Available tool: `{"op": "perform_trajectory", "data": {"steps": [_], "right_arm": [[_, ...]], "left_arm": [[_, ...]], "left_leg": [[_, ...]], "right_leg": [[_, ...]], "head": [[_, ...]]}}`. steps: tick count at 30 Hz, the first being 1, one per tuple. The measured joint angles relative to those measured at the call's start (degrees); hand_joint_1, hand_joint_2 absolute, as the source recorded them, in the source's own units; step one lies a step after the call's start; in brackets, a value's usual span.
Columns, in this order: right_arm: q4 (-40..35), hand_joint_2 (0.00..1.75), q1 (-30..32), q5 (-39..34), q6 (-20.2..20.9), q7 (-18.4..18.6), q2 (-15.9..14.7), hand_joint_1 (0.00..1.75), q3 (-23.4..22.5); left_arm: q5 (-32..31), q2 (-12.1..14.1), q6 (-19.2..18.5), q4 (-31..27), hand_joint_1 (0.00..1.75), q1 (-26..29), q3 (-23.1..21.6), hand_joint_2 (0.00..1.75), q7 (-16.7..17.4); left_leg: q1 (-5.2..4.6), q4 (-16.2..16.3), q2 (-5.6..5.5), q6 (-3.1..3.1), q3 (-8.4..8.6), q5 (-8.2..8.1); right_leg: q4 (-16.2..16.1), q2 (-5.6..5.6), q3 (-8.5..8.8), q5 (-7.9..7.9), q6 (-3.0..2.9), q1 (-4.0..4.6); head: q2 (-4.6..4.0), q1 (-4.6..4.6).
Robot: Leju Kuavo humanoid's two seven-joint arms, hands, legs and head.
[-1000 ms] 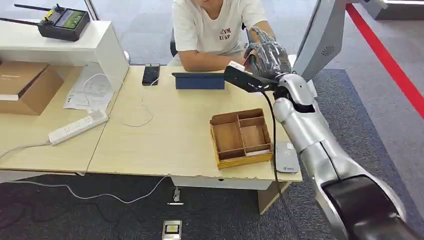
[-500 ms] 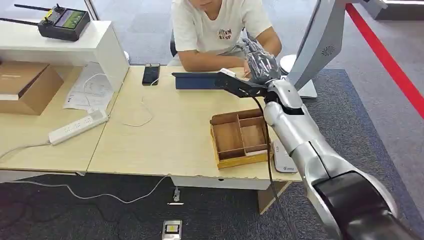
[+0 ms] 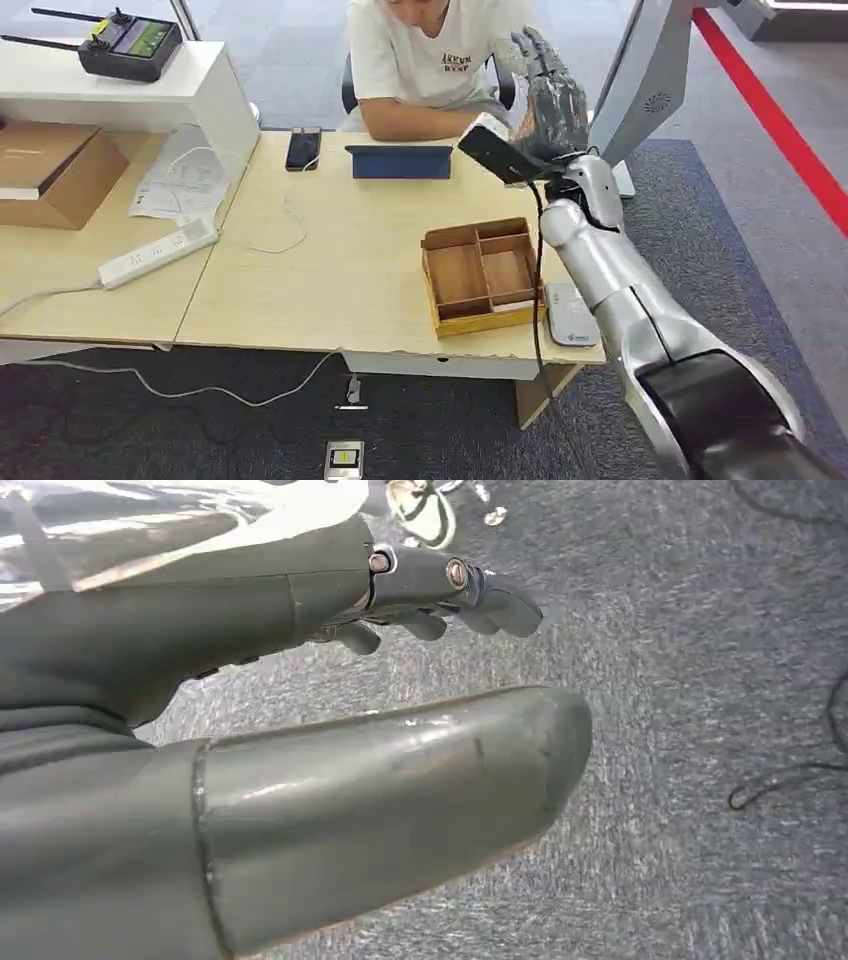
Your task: Pass the card to the sensor for recognition and then transmit it.
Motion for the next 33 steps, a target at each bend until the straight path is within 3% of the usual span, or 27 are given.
{"op": "perform_trajectory", "data": {"steps": [7,13,16,18,23,30,33], "right_arm": [[-10.5,1.75,10.8,-13.0,-6.2,-3.1,-8.9,0.00,-10.0],[-14.7,1.75,18.1,-16.1,-8.5,-11.8,-14.9,0.00,-24.9],[-14.3,1.75,20.4,-12.6,-8.6,-18.0,-17.3,0.00,-35.3],[-13.7,1.75,21.8,-11.0,-8.6,-19.9,-18.3,0.00,-42.3],[-10.9,1.75,25.5,-3.1,-8.7,-20.3,-19.9,0.00,-57.0],[-4.5,1.75,28.3,19.5,-8.6,-20.0,-19.4,0.00,-77.7],[-2.2,1.75,29.4,27.9,-8.6,-17.0,-18.9,0.00,-85.3]], "left_arm": [[0.8,-0.4,0.2,0.0,0.00,0.5,0.4,0.00,2.2],[1.4,-0.8,1.0,0.1,0.00,0.5,1.4,0.00,2.9],[1.5,-1.0,1.0,0.1,0.00,0.4,1.8,0.00,2.7],[1.7,-1.1,1.1,0.1,0.00,0.5,1.9,0.00,2.6],[2.4,-1.4,1.6,0.1,0.00,0.3,2.5,0.00,2.8],[3.5,-2.1,3.1,0.1,0.00,0.1,3.6,0.00,3.5],[4.0,-2.3,3.3,0.1,0.00,-0.1,4.3,0.00,3.9]], "left_leg": [[-0.03,0.0,0.00,0.01,0.02,-0.09],[-0.02,0.0,-0.01,0.03,-0.02,-0.15],[-0.03,0.0,-0.03,0.04,-0.04,-0.17],[-0.02,0.0,-0.02,0.04,-0.04,-0.17],[-0.05,0.0,0.12,0.06,-0.02,-0.21],[-0.04,0.0,0.13,0.06,0.00,-0.21],[-0.03,0.0,0.15,0.06,0.00,-0.21]], "right_leg": [[-0.1,0.02,0.04,0.01,0.01,-0.02],[-0.1,0.02,-0.01,-0.01,0.02,-0.02],[-0.1,0.01,-0.05,-0.02,0.03,-0.02],[-0.1,0.02,-0.04,-0.03,0.04,-0.02],[-0.1,0.12,-0.08,-0.03,0.03,-0.04],[-0.1,0.14,-0.10,-0.04,0.02,-0.04],[-0.1,0.16,-0.08,-0.05,0.01,-0.02]], "head": [[0.00,0.00],[0.00,0.00],[0.00,-0.02],[0.00,0.02],[0.00,0.00],[0.00,-0.02],[0.00,0.00]]}}
